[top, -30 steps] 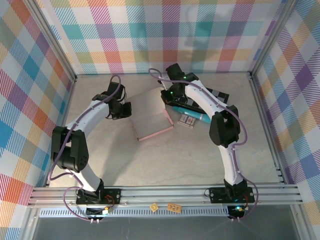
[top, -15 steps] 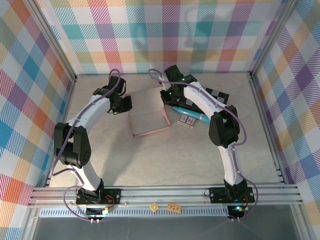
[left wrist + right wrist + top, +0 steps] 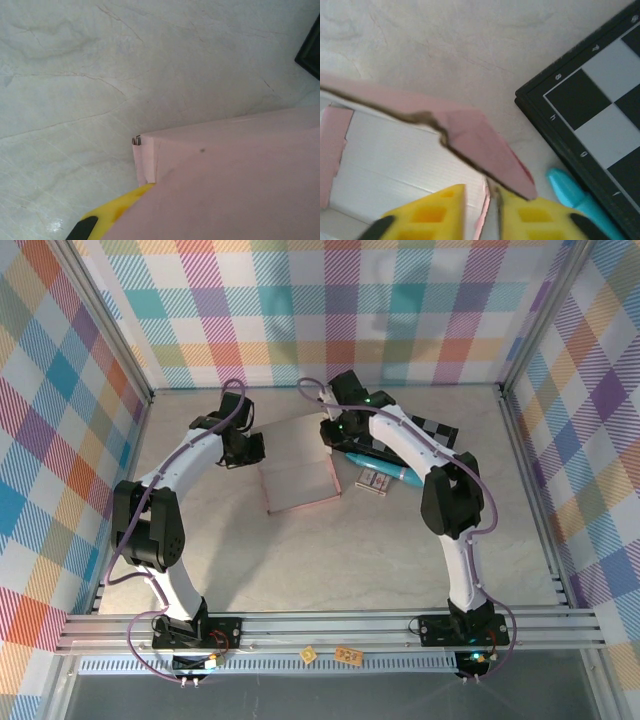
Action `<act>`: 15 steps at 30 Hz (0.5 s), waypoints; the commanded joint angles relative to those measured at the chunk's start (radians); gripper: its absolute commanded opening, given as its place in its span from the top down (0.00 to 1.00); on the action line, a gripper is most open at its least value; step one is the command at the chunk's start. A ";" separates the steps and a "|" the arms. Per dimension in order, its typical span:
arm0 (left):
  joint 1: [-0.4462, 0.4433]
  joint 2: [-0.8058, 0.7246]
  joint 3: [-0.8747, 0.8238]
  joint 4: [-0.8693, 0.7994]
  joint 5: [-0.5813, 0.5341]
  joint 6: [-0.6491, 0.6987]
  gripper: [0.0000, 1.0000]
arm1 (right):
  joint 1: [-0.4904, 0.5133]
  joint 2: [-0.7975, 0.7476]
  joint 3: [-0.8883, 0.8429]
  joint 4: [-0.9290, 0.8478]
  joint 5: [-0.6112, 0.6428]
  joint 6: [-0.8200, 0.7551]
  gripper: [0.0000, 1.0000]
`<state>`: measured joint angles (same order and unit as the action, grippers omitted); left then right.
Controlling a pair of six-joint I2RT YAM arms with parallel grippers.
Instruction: Fold the paper box
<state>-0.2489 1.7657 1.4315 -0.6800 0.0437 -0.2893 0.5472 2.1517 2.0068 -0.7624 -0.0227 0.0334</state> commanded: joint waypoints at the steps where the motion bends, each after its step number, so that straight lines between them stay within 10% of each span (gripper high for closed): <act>1: -0.013 -0.020 0.009 -0.004 0.023 0.067 1.00 | -0.032 -0.054 0.023 -0.036 -0.079 -0.052 0.63; 5: -0.012 -0.009 0.026 -0.011 0.031 0.087 1.00 | -0.064 -0.002 0.117 -0.131 -0.194 -0.140 0.45; 15: -0.012 0.011 0.056 -0.043 0.028 0.117 1.00 | -0.118 0.082 0.166 -0.071 -0.278 -0.250 0.42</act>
<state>-0.2543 1.7668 1.4551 -0.6880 0.0624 -0.2035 0.4435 2.1937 2.1559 -0.8547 -0.2028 -0.1516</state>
